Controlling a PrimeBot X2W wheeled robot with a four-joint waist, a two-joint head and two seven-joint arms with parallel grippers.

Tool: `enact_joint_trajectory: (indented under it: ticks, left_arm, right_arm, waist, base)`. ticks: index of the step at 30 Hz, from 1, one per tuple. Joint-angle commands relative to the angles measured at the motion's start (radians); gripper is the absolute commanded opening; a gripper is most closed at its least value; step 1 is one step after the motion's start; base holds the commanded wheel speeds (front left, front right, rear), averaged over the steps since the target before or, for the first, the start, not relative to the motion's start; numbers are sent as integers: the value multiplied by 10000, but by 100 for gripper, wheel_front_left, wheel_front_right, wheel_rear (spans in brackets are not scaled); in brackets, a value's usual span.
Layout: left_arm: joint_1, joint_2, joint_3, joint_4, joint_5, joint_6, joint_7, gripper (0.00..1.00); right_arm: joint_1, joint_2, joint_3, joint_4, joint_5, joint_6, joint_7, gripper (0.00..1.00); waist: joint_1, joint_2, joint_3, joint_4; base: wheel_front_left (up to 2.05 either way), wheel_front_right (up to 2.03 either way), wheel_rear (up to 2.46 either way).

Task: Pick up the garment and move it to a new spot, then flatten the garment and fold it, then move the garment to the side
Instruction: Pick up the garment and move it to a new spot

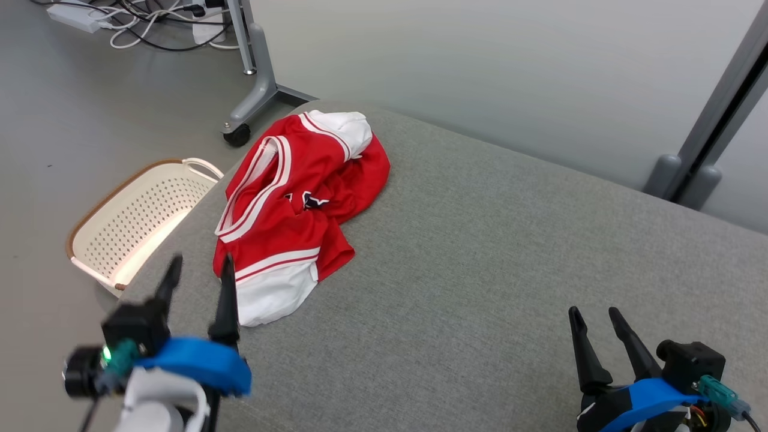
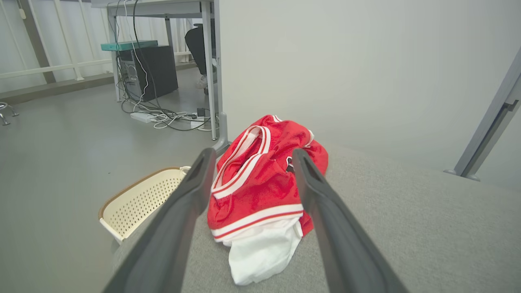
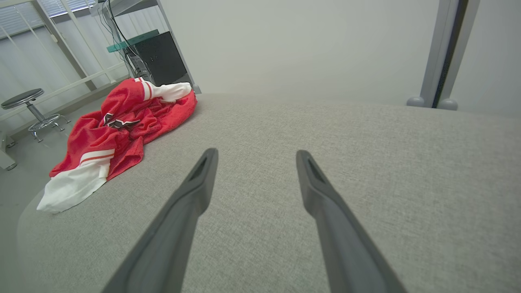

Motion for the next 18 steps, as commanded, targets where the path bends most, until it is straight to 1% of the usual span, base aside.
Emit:
enact_joint_trajectory:
  ticks: [1,4,7,10,12,13,15,16,18]
  left_arm:
    - [-360,99,31,-85,-36,-86,103,100]
    - [-1383,405,217,-70,-223,-400,750,100]
    - [-2550,786,476,279,-471,-680,1536,100]
    - [-3484,987,858,901,-977,-865,2266,100]
    - [-4035,1248,1130,1354,-1235,-962,2676,100]
    - [-4311,1391,1177,1600,-1274,-1096,2834,100]
    - [-4681,1726,1316,2130,-1383,-1271,3067,100]
    - [-4853,1796,1359,2391,-1451,-1335,3139,100]
    - [-5081,2038,1526,2805,-1515,-1378,3274,100]
  right_arm:
    - [23,-63,-39,-48,-103,4,10,100]
    - [-134,-63,-91,-181,-203,4,93,100]
    - [-303,-62,7,-352,-324,4,214,100]
    - [-433,-65,146,-567,-488,4,387,100]
    - [-582,-63,251,-716,-608,5,490,100]
    - [-652,-62,274,-807,-672,5,532,100]
    - [-777,-60,373,-1009,-838,5,641,100]
    - [-810,-60,349,-1115,-957,5,650,100]
    - [-913,-63,389,-1345,-1149,5,741,100]
  waist:
    - [0,0,54,-20]
    - [0,0,302,-219]
    - [0,0,680,-566]
    - [0,0,1133,-1046]
    - [0,0,1468,-1421]
    - [0,0,1641,-1597]
    - [0,0,2006,-2009]
    - [0,0,2154,-2168]
    - [0,0,2479,-2517]
  base:
    - [0,0,0]
    - [0,0,0]
    - [0,0,0]
    - [0,0,0]
    - [0,0,0]
    - [0,0,0]
    - [0,0,0]
    - [0,0,0]
    - [0,0,0]
